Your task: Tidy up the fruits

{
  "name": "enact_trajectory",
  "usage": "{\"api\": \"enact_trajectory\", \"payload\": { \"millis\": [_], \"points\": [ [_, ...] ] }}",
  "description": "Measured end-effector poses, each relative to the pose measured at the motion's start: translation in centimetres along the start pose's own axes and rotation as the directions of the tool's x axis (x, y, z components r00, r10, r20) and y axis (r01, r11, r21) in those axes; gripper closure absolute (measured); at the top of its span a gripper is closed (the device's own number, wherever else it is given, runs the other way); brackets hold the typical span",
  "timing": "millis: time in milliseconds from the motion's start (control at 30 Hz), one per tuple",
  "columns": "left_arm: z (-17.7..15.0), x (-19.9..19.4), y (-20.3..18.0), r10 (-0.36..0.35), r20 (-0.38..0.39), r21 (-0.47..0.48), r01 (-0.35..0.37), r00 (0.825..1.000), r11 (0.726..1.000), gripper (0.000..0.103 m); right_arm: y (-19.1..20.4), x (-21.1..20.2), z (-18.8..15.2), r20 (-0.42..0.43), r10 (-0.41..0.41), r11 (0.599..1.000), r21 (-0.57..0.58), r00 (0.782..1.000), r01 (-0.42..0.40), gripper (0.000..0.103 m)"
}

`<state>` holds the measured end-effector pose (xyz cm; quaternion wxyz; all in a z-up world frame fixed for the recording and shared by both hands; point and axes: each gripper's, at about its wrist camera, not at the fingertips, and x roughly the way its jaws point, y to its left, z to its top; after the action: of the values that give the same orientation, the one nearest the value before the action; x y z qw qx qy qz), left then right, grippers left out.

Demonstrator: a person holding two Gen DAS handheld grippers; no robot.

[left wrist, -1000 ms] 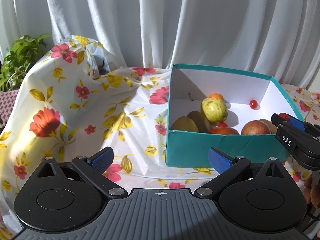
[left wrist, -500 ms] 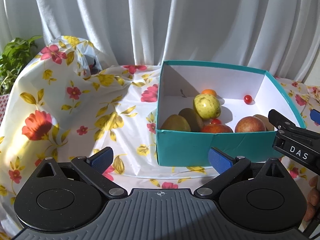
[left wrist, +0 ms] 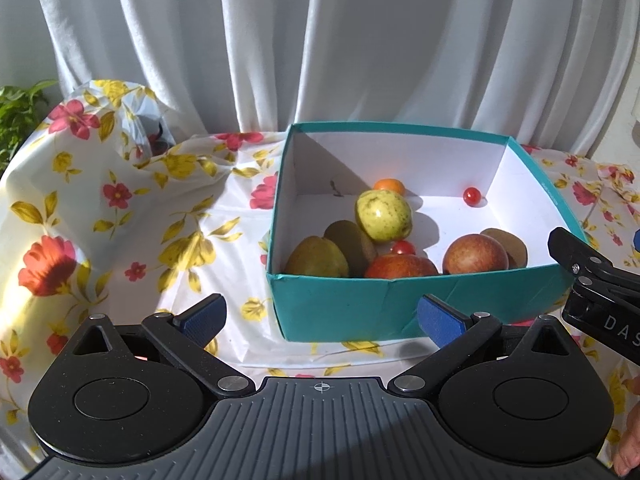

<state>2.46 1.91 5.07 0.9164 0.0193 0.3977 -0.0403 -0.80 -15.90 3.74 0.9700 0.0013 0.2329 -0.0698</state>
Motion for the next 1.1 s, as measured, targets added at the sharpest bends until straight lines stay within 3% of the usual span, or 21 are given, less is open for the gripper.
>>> {"api": "enact_trajectory", "payload": {
  "millis": [233, 400, 533, 667, 900, 1100],
  "points": [
    [0.6, 0.5, -1.0, 0.020, -0.007, 0.029, -0.020, 1.000, 0.999, 0.000, -1.2, 0.1, 0.1, -0.041, 0.008, 0.999, 0.049, 0.999, -0.006, 0.000],
    [1.5, 1.7, -2.2, 0.069, -0.078, 0.088, -0.062, 0.995, 0.994, 0.000, -1.2, 0.5, 0.5, -0.109, 0.026, 1.000, -0.001, 0.994, -0.026, 0.000],
    [1.9, 2.6, -2.3, 0.026, -0.119, 0.083, -0.017, 0.993, 0.996, 0.000, -0.7, 0.9, 0.6, -0.142, 0.009, 0.999, -0.033, 0.990, -0.013, 0.000],
    [2.1, 3.5, -2.3, 0.005, -0.170, 0.073, 0.008, 0.985, 0.997, 0.000, -0.2, 1.7, 0.6, -0.221, -0.008, 0.997, -0.075, 0.975, -0.009, 0.000],
    [2.5, 5.1, -3.1, 0.031, -0.233, 0.104, -0.007, 0.972, 0.995, 0.000, 0.6, 4.0, 0.2, -0.360, -0.072, 0.991, -0.130, 0.930, 0.026, 0.000],
    [2.7, 5.6, -3.3, 0.049, -0.249, 0.114, -0.021, 0.967, 0.993, 0.000, 0.6, 5.1, -0.2, -0.416, -0.082, 0.990, -0.141, 0.906, 0.025, 0.000]
  ]
}}
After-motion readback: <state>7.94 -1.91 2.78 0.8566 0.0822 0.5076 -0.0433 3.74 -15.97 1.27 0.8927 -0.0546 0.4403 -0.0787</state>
